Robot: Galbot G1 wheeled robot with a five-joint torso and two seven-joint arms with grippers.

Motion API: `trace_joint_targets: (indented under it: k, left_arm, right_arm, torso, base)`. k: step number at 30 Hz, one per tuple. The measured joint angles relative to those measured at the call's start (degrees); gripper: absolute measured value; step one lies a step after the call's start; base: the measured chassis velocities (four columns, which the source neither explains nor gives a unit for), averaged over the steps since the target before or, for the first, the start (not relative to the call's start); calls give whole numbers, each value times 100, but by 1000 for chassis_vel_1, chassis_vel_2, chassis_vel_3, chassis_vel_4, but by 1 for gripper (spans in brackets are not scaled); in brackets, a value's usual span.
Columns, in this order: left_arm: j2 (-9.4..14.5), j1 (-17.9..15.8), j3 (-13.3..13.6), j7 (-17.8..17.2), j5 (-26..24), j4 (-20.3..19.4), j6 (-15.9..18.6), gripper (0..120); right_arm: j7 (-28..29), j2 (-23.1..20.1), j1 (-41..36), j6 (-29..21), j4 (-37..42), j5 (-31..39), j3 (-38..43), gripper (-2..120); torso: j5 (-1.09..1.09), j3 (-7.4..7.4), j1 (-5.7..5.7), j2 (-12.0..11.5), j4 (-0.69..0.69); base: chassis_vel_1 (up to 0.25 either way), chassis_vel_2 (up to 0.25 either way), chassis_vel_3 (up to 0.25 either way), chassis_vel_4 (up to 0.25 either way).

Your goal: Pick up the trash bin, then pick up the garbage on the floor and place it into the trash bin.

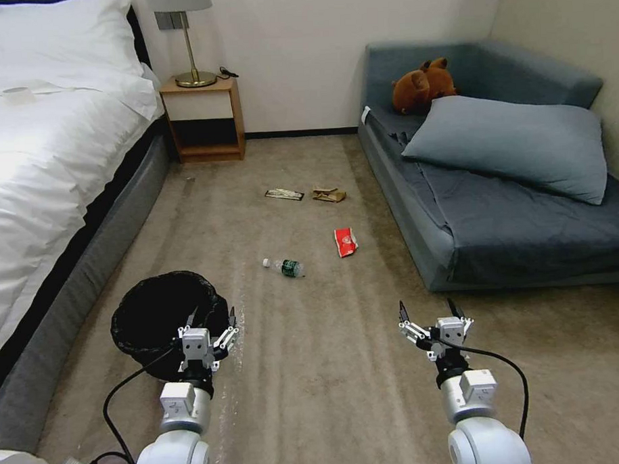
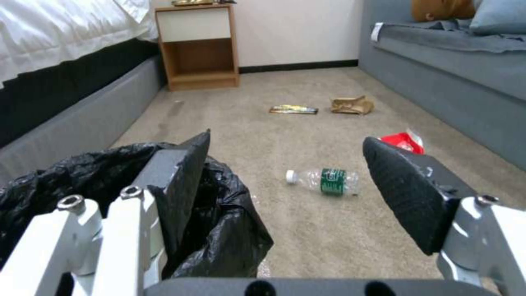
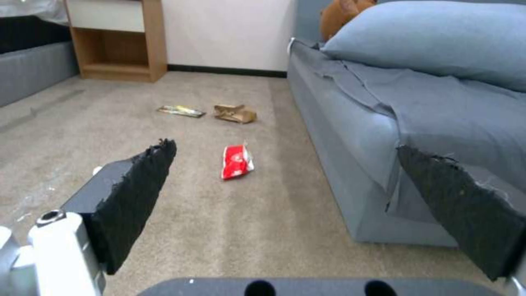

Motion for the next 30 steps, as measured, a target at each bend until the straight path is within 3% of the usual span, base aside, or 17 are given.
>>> trace_joint_targets:
  k: [9, 12, 14, 15, 18, 19, 20, 21, 22, 24, 27, 30]
  left_arm:
    - [3, -5, -7, 8, -2, 0, 0, 77]
    - [95, -112, -186, 11, -69, 90, -4, 81]
    - [340, -398, -663, -24, -236, 318, -49, 93]
    - [340, -398, -663, -24, -236, 318, -49, 93]
    - [728, -859, -1432, -81, -510, 694, -133, 100]
    - [728, -859, -1432, -81, -510, 694, -133, 100]
    - [857, -1006, -1681, -105, -597, 818, -156, 100]
    - [857, -1006, -1681, -105, -597, 818, -156, 100]
    - [933, -1088, -1829, -59, -796, 852, -215, 100]
    - [925, -903, -1704, 182, -1146, 680, -266, 100]
    - [922, -679, -1576, 330, -1313, 509, -261, 100]
    - [928, -503, -1475, 500, -1384, 365, -250, 100]
  right_arm:
    - [-5, -5, 20, 20, -24, 1, 15, 100]
    - [-93, -61, 162, 270, -194, 40, 181, 100]
    - [-253, -173, 419, 740, -503, 118, 487, 100]
    - [-253, -173, 419, 740, -503, 118, 487, 100]
    - [-493, -336, 807, 1430, -963, 238, 940, 100]
    - [-493, -336, 807, 1430, -963, 238, 940, 100]
    - [-575, -389, 931, 1662, -1114, 278, 1090, 100]
    - [-575, -389, 931, 1662, -1114, 278, 1090, 100]
    - [-679, -463, 1103, 1968, -1318, 332, 1293, 100]
    - [-822, -555, 1326, 2371, -1584, 398, 1553, 100]
    - [-931, -641, 1518, 2711, -1812, 460, 1786, 100]
    - [-967, -656, 1557, 2790, -1861, 472, 1826, 100]
  torso:
    - [0, 0, 0, 0, 0]
    - [-1, 0, 0, 0, 0]
    - [1, 0, 0, 0, -1]
    - [1, 0, 0, 0, -1]
    - [0, 0, 0, 0, 0]
    - [0, 0, 0, 0, 0]
    - [0, 0, 0, 0, -1]
    - [0, 0, 0, 0, -1]
    - [6, 0, 0, 0, 1]
    - [-3, 1, 0, 0, 0]
    - [0, 0, 0, 0, -1]
    - [0, 0, 0, 0, 0]
  base:
    - [0, 0, 0, 0]
    - [0, 0, 0, 0]
    - [0, 0, 0, 0]
    - [0, 0, 0, 0]
    - [0, 0, 0, 0]
    - [0, 0, 0, 0]
    - [0, 0, 0, 0]
    - [0, 0, 0, 0]
    - [0, 0, 0, 0]
    - [0, 0, 0, 0]
    - [0, 0, 0, 0]
    - [0, 0, 0, 0]
